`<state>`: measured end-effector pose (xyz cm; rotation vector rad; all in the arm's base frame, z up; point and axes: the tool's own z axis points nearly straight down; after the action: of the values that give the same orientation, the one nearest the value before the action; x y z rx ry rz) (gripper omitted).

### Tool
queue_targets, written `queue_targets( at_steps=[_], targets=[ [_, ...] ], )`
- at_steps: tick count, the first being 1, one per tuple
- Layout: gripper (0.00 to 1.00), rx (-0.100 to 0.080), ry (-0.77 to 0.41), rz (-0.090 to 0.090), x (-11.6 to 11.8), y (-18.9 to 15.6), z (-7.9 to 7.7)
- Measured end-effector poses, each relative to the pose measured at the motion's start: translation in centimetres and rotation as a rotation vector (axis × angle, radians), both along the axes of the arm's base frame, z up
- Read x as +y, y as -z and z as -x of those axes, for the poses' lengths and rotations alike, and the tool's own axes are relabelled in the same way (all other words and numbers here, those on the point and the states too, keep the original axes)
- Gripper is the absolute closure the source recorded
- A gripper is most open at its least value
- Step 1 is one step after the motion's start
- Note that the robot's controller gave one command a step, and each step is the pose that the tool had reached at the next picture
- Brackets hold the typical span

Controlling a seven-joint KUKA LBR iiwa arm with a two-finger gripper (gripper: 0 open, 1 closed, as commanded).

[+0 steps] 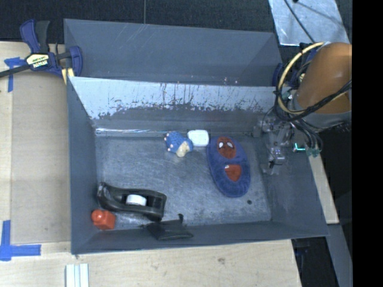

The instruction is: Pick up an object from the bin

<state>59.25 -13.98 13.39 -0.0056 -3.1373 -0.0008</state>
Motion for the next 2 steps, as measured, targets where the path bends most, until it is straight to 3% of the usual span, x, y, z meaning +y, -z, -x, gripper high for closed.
queue_targets(
  at_steps=[1, 2],
  targets=[
    [0.00, -0.014, -0.444, 0.005, 4.2, 6.1, -1.8],
    [0.00, -0.018, -0.936, 0.006, 7.8, 6.0, 2.3]
  ],
)
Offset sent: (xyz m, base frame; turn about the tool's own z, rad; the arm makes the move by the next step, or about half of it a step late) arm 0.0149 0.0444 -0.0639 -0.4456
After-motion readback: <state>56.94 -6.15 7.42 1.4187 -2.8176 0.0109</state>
